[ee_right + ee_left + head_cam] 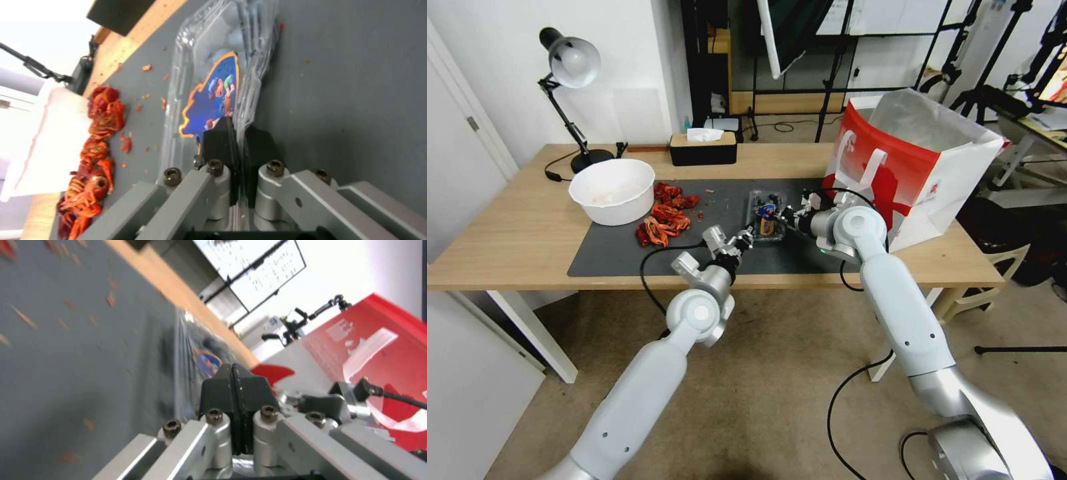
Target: Close the takeout container lid, then place the container into the takeout bag.
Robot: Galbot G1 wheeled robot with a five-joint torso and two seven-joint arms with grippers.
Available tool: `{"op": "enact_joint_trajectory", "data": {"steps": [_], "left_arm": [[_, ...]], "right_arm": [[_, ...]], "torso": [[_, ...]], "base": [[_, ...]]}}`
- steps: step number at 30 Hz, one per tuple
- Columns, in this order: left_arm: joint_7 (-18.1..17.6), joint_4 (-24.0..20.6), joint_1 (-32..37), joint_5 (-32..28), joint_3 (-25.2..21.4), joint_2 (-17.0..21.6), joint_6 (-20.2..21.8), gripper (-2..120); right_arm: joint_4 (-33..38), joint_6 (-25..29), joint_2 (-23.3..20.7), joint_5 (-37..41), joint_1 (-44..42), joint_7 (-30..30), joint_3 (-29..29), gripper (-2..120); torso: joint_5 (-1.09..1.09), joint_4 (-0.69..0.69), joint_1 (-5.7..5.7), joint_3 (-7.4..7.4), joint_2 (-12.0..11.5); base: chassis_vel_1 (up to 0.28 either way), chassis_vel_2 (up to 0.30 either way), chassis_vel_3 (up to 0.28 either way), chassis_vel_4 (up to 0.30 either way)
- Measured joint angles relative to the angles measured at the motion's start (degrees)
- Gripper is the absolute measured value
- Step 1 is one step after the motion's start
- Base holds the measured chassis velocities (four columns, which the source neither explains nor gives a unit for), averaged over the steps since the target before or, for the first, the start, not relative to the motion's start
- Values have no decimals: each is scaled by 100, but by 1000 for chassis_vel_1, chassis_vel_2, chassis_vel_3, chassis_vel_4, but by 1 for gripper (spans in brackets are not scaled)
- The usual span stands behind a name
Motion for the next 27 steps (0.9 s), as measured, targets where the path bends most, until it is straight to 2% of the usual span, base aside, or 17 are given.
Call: {"op": "enact_joint_trajectory", "data": {"steps": [7, 9, 10, 11, 12, 14, 16, 19, 21, 23, 25, 27], "left_arm": [[282, -537, 750, 1456, -387, 371, -439, 0], [301, -572, 823, 1568, -417, 395, -470, 0], [344, -657, 1034, 1936, -503, 452, -581, 2], [371, -702, 1198, 2250, -569, 497, -669, 7], [371, -702, 1198, 2250, -569, 497, -669, 7], [407, -765, 1522, 2919, -693, 570, -831, 19], [419, -785, 1615, 3114, -747, 585, -874, 22], [459, -929, 2101, 3780, -1070, 614, -1018, 36], [459, -953, 2154, 3828, -1110, 614, -1031, 38], [458, -1084, 2511, 4193, -1395, 590, -1146, 50], [459, -1107, 2609, 4307, -1475, 574, -1192, 53], [454, -1175, 2857, 4592, -1635, 521, -1262, 65]], "right_arm": [[166, 3, -11, 54, -24, -192, 76, 0], [174, 3, -4, 56, -24, -207, 82, 0], [201, 4, 19, 59, -24, -253, 89, 0], [228, 5, 36, 60, -23, -284, 94, 0], [228, 5, 36, 60, -23, -284, 94, 0], [331, 7, 54, 61, -41, -350, 126, 0], [368, 8, 53, 62, -46, -371, 137, 0], [513, 13, 38, 68, -47, -491, 148, 0], [526, 14, 36, 69, -46, -500, 148, 0], [693, 18, 5, 96, -22, -560, 189, 0], [746, 18, -12, 105, -15, -565, 208, 0], [992, 29, -122, 116, -17, -569, 308, 0]], "torso": [[-1, 0, 0, 0, 0], [0, 0, 0, 0, 0], [-1, 1, 0, 0, 0], [-1, 1, 0, 0, 0], [-1, 1, 0, 0, 0], [-1, 1, 0, 0, 0], [-1, 0, 0, -1, 0], [0, 1, 0, 0, 0], [0, 2, 0, 0, 0], [0, 1, 0, -1, 0], [-1, 1, 0, 0, 0], [1, 3, 0, -1, 0]], "base": [[0, 0, 0, 0], [0, 0, 0, 0], [0, 0, 0, 0], [0, 0, 0, 0], [0, 0, 0, 0], [0, 0, 0, 0], [0, 0, 0, 0], [0, 0, 0, 0], [0, 0, 0, 0], [0, 0, 0, 0], [0, 0, 0, 0], [0, 0, 0, 0]]}}
